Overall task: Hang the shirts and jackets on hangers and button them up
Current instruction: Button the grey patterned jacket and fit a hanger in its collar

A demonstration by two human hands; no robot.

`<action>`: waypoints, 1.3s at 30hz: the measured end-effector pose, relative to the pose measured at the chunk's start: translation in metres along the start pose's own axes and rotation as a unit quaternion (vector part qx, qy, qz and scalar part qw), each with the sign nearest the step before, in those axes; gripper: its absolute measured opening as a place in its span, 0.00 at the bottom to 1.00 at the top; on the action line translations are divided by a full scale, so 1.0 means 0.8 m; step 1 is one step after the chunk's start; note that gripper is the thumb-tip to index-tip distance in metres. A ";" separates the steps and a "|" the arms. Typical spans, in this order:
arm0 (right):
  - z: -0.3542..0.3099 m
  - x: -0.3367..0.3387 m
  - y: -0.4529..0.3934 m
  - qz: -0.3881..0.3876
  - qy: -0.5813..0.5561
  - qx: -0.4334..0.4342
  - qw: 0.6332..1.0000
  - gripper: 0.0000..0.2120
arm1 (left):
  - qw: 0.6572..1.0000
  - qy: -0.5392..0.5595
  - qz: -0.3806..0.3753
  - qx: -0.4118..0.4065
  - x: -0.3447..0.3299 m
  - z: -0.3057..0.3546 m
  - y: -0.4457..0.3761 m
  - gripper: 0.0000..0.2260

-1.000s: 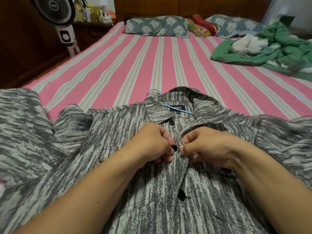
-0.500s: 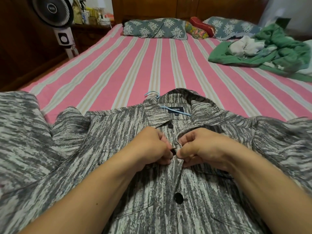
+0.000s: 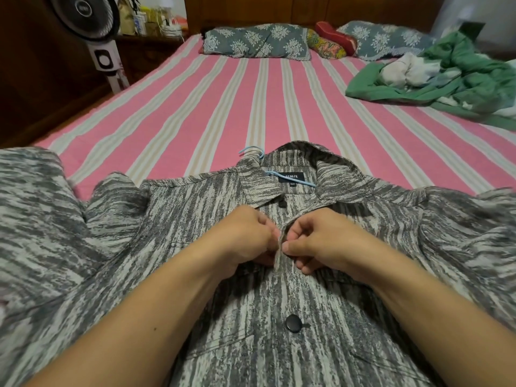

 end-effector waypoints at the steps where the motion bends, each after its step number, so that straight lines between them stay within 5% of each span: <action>1: -0.003 -0.002 0.000 0.012 0.031 0.011 0.999 0.05 | 1.000 0.016 -0.004 0.010 0.000 0.000 0.000 0.06; 6: -0.019 -0.011 0.006 0.098 0.263 0.088 0.956 0.08 | 1.000 -0.004 0.025 -0.012 -0.005 0.001 -0.003 0.11; 10: -0.007 0.001 0.007 0.012 0.111 0.021 0.994 0.06 | 0.998 -0.006 0.061 -0.008 -0.004 -0.006 -0.010 0.08; 21: -0.006 -0.001 0.015 -0.134 0.188 0.055 0.971 0.03 | 0.996 0.032 0.085 -0.022 -0.006 -0.006 -0.007 0.09; 27: -0.019 0.034 0.001 0.041 0.194 0.224 0.954 0.06 | 0.992 -0.014 0.108 -0.056 -0.002 0.003 -0.001 0.09; 34: -0.015 0.030 -0.009 0.037 0.239 0.270 0.932 0.12 | 0.988 0.149 0.018 0.040 -0.006 -0.008 -0.006 0.13; 39: -0.015 0.024 -0.009 0.029 0.302 0.300 0.904 0.12 | 0.989 0.135 0.002 0.057 -0.003 -0.013 -0.010 0.13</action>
Point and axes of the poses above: each hand's wrist, its own y-axis away from the middle knuckle, its own x-axis out of the back of the hand, z = x × y, the point moved 4 cm from there along -y, towards the middle knuckle, and after that the axes turned 1 degree about -z, right-handed, at the moved point
